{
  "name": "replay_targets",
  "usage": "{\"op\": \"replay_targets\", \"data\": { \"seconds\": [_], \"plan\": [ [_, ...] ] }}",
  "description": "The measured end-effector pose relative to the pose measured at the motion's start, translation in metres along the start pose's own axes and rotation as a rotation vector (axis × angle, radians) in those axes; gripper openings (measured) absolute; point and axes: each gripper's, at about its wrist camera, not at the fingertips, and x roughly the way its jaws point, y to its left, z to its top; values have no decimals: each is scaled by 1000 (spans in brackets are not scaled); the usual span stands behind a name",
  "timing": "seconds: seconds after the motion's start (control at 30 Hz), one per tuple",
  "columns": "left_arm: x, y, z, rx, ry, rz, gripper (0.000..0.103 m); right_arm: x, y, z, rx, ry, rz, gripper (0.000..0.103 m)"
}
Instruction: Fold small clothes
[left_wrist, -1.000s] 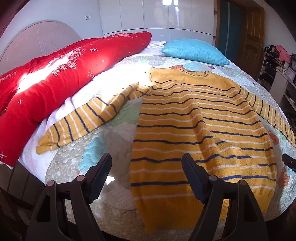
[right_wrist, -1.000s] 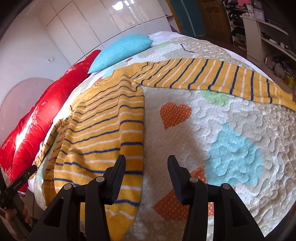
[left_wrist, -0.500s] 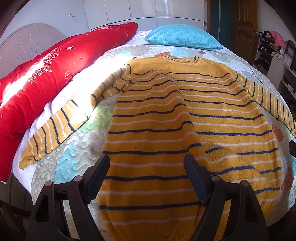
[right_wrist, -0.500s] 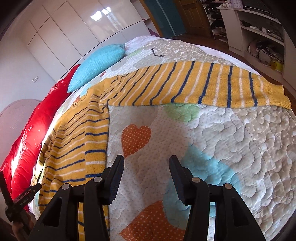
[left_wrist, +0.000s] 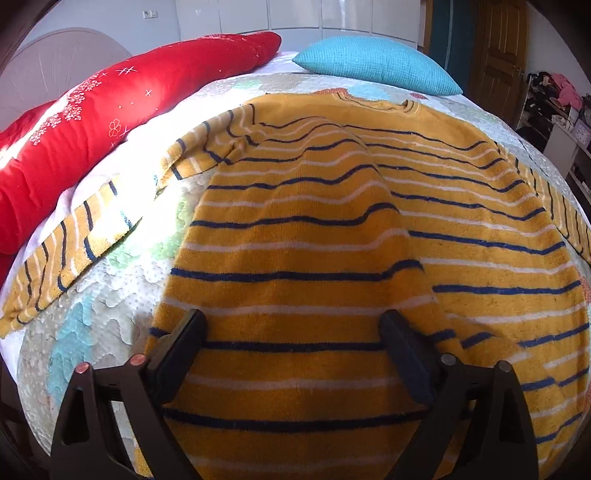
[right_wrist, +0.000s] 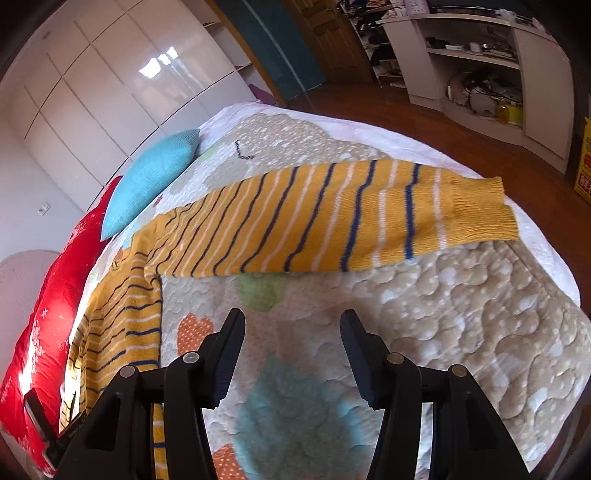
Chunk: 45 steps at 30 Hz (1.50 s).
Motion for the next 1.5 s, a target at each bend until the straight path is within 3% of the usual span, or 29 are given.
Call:
{"op": "replay_targets", "data": {
  "seconds": [0.3,0.47,0.53,0.57,0.67,0.73,0.83,1.0,1.13,1.27,1.5],
  "plan": [
    [4,2,-5,-17,-45,-16,103,2,-39,9,122,-15,54,60],
    [4,2,-5,-21,-48,-19,103,16,-55,33,193,-65,55,60],
    [4,2,-5,-21,-48,-19,103,22,-68,44,254,-82,61,44],
    [4,2,-5,-21,-47,-19,103,25,-74,50,283,-79,47,11],
    [3,4,-4,-24,-31,-32,103,19,-73,67,308,-95,73,7],
    [-4,6,1,-36,-10,-64,101,3,-44,82,202,-130,62,6],
    [-38,19,3,-104,-72,-186,98,-16,19,103,22,-152,79,6],
    [-87,40,1,-117,-170,-188,98,-13,146,115,-222,-131,165,6],
    [-102,73,-9,-153,-179,-144,98,18,255,88,-393,-61,255,6],
    [-101,115,-26,-238,-166,-112,98,59,346,45,-530,26,289,6],
    [-82,169,-50,-383,-118,-102,98,131,449,-36,-658,193,316,6]
  ]
}}
